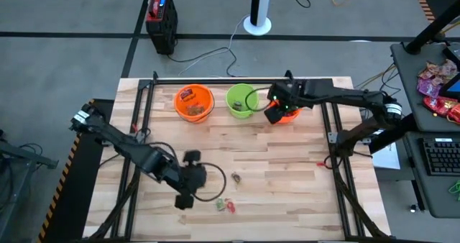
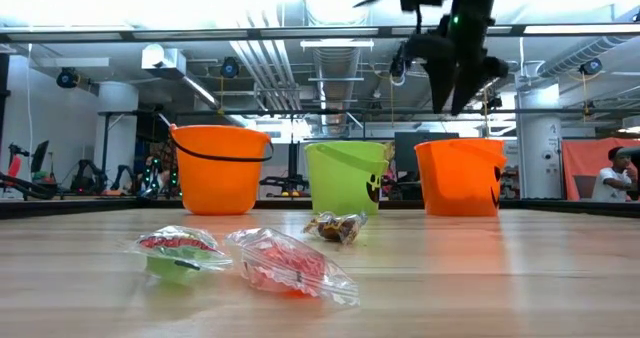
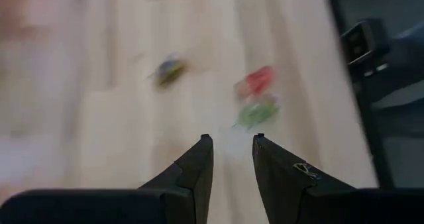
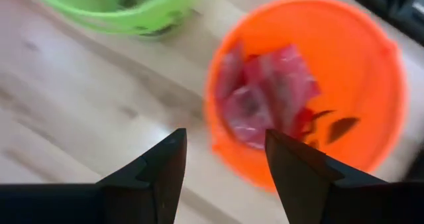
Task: Sort candy by brand, put in halloween buckets
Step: Put the green gummy into the left orange bucket, then put the black candy into the green bucket
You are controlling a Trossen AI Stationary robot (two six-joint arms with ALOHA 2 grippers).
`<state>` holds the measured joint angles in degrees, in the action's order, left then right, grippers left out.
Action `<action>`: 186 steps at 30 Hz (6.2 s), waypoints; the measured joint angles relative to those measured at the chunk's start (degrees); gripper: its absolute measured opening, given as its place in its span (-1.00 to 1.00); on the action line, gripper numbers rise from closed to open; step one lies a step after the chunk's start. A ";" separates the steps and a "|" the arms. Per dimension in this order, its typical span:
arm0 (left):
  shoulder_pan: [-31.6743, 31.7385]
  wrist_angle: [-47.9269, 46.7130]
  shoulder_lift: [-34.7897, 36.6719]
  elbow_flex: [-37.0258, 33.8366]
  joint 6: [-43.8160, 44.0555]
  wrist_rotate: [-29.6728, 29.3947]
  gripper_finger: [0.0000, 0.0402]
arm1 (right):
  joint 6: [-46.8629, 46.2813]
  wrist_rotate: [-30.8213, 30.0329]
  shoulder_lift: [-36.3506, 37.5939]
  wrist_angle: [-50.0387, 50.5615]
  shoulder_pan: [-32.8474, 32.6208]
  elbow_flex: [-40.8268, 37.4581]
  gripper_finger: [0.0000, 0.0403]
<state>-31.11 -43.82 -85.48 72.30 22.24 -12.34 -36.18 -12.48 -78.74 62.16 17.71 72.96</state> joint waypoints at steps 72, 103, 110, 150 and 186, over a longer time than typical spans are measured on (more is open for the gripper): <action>16.63 3.01 -2.48 -5.49 -2.37 9.70 -1.00 | -12.28 -3.31 0.74 -2.91 -15.95 -2.64 -0.01; 68.52 -18.59 2.48 3.54 3.99 12.26 -0.67 | -7.09 -4.12 0.74 -4.51 -15.92 -2.64 -0.01; 67.33 -18.66 3.40 5.19 3.96 11.34 -0.41 | -7.15 -4.08 0.74 -4.59 -15.92 -2.64 -0.01; 15.32 -18.42 12.10 6.35 27.82 -14.60 -0.35 | -15.77 11.44 -32.81 -20.67 -31.67 14.19 -0.01; 11.57 -19.72 11.29 6.27 29.53 -13.71 -0.35 | -8.03 11.01 -30.11 -20.52 -30.17 15.90 -0.68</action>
<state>-19.54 -63.54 -74.19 78.56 51.77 -26.05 -44.21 -1.47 -108.85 41.64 -12.47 88.86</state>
